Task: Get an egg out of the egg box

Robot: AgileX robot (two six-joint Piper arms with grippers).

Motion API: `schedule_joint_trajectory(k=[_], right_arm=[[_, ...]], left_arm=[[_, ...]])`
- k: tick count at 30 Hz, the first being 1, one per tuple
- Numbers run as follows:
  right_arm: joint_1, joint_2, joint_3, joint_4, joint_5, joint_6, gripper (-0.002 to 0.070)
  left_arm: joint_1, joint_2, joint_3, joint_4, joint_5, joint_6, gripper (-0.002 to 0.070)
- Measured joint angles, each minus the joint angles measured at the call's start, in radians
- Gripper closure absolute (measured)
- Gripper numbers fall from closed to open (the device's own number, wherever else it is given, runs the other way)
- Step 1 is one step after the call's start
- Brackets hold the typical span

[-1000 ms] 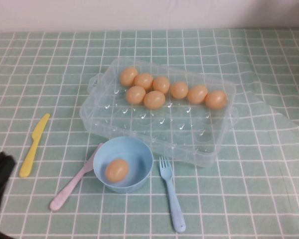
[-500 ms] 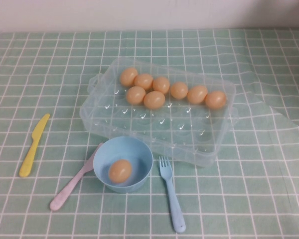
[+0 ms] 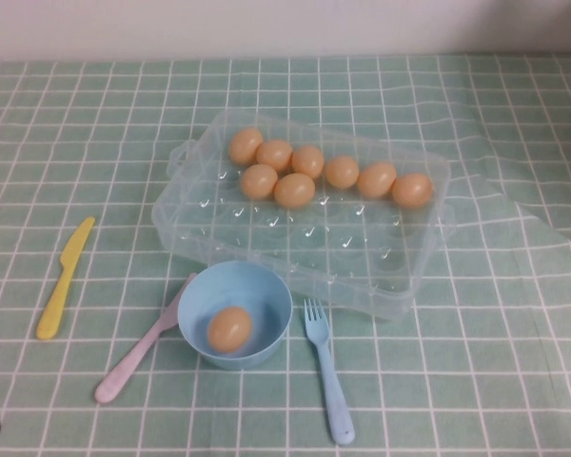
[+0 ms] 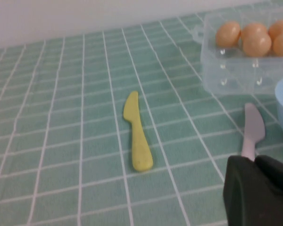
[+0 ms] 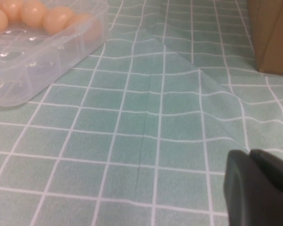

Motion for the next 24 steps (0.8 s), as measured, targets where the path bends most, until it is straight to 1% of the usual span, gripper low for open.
schedule_joint_trajectory(k=[2,5,24], right_arm=[[0.000,0.000,0.000,0.000,0.000,0.000,0.0694],[0.000,0.000,0.000,0.000,0.000,0.000,0.0694],[0.000,0.000,0.000,0.000,0.000,0.000,0.0694]], left_arm=[[0.000,0.000,0.001,0.005,0.064,0.000,0.0673],[0.000,0.000,0.001,0.008,0.095,0.000,0.0673],[0.000,0.000,0.001,0.012,0.097,0.000,0.0673]])
